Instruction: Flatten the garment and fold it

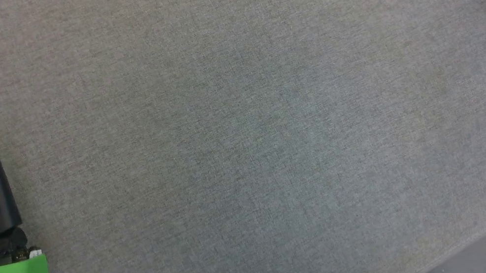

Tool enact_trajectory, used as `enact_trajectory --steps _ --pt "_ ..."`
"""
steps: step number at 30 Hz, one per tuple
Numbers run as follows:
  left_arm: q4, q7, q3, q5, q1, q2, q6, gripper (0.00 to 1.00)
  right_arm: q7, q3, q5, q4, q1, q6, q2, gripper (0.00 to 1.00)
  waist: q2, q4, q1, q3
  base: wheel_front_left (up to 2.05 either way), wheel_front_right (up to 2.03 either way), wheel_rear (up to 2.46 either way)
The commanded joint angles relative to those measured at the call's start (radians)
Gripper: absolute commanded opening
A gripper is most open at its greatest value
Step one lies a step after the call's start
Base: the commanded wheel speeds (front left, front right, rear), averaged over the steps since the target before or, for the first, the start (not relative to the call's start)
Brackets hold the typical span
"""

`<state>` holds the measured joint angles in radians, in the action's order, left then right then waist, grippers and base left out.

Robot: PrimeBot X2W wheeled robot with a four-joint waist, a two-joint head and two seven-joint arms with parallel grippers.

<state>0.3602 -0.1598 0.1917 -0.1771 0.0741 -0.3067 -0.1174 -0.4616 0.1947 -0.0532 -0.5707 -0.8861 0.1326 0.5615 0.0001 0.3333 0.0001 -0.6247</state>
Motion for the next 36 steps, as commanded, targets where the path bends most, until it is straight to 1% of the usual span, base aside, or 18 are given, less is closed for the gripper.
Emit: enact_trajectory --steps 1,5,6,9,14,19,24,26,30,33,36 --pt "-0.006 -0.006 -0.002 -0.012 -0.006 -0.003 0.007 1.00 0.026 0.007 0.012 0.020 -0.007 -0.002 -0.012 1.00 -0.0001 -0.006 -0.0001 0.015 0.00 0.00 0.00" --pt "-0.039 -0.027 -0.013 -0.020 0.002 0.013 0.013 1.00 0.132 -0.028 0.064 0.099 -0.019 -0.002 -0.044 1.00 -0.0001 -0.023 -0.0001 0.064 0.00 0.00 0.00" --pt "-0.049 -0.033 -0.014 -0.022 0.002 0.017 0.015 1.00 0.159 -0.024 0.085 0.121 -0.024 -0.002 -0.058 1.00 -0.0001 -0.028 -0.0001 0.078 0.00 0.00 0.00" --pt "-0.082 -0.055 -0.013 -0.033 0.004 0.035 0.023 1.00 0.255 -0.062 0.147 0.212 -0.024 -0.002 -0.113 1.00 -0.0001 -0.043 -0.0001 0.136 0.00 0.00 0.00" --pt "-0.134 -0.082 -0.018 -0.042 0.001 0.070 0.035 1.00 0.368 -0.138 0.245 0.366 0.025 -0.002 -0.183 1.00 -0.0001 -0.081 -0.0001 0.243 0.00 0.00 0.00" --pt "-0.179 -0.095 -0.021 -0.045 -0.002 0.097 0.042 1.00 0.479 -0.162 0.306 0.460 0.079 -0.002 -0.297 1.00 -0.0001 -0.137 -0.0001 0.342 0.00 0.00 0.00" --pt "-0.209 -0.100 -0.020 -0.042 0.001 0.119 0.053 1.00 0.571 -0.150 0.330 0.484 0.149 -0.002 -0.429 1.00 -0.0001 -0.193 -0.0001 0.428 0.00 0.00 0.00" --pt "-0.216 -0.100 -0.022 -0.040 0.000 0.128 0.056 1.00 0.593 -0.159 0.336 0.479 0.186 -0.002 -0.463 1.00 -0.0001 -0.210 -0.0001 0.456 0.00 0.00 0.00" --pt "-0.235 -0.101 -0.031 -0.040 0.004 0.149 0.063 1.00 0.653 -0.164 0.352 0.472 0.273 -0.002 -0.502 1.00 -0.0001 -0.245 -0.0001 0.499 0.00 0.00 0.00" --pt "-0.252 -0.101 -0.036 -0.043 0.013 0.171 0.073 1.00 0.682 -0.166 0.359 0.470 0.352 -0.002 -0.510 1.00 -0.0001 -0.273 -0.0001 0.521 0.00 0.00 0.00" --pt "-0.267 -0.102 -0.043 -0.043 0.020 0.188 0.080 1.00 0.704 -0.180 0.404 0.454 0.431 -0.002 -0.511 1.00 -0.0001 -0.295 -0.0001 0.538 0.00 0.00 0.00"
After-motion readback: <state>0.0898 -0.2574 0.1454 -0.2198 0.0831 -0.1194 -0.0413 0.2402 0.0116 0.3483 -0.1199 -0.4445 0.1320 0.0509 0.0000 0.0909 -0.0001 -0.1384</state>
